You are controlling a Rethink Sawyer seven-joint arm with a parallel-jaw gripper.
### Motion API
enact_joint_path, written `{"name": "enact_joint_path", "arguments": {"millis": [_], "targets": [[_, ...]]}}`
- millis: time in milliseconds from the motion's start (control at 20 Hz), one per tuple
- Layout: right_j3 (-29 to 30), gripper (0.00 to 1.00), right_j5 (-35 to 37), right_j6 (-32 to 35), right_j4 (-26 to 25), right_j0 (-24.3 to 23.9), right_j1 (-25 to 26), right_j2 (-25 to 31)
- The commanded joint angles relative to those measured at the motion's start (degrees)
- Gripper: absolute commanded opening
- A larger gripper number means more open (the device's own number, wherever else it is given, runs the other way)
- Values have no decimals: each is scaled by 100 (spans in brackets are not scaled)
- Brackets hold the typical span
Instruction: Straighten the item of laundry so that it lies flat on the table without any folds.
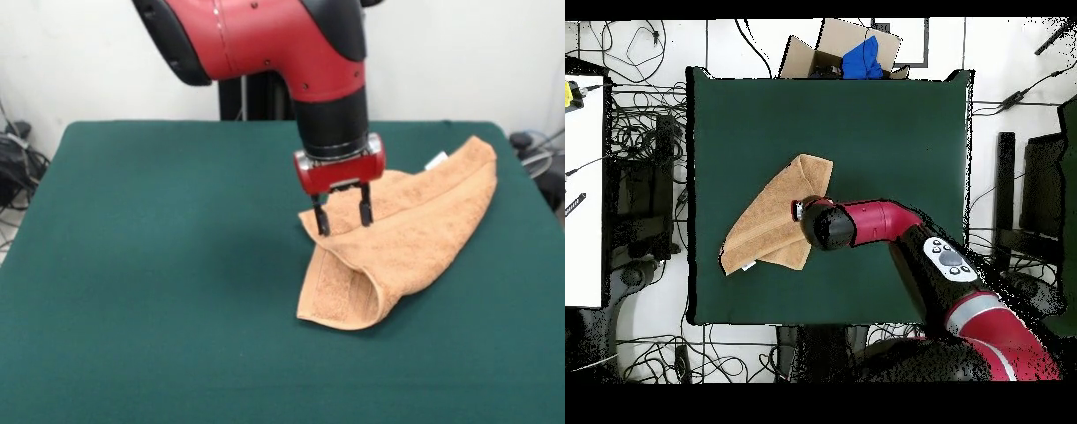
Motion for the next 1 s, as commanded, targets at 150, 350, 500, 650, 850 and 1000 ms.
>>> {"name": "enact_joint_path", "arguments": {"millis": [150,350,500,650,850,1000], "targets": [[163,100,615,-455,-197,-86,11,329],[199,100,530,-385,-244,-54,23,281],[172,100,510,-426,-289,-79,69,266],[152,100,496,-465,-322,-104,113,261],[154,100,495,-525,-359,-159,146,262],[133,100,484,-574,-401,-203,190,246]]}}
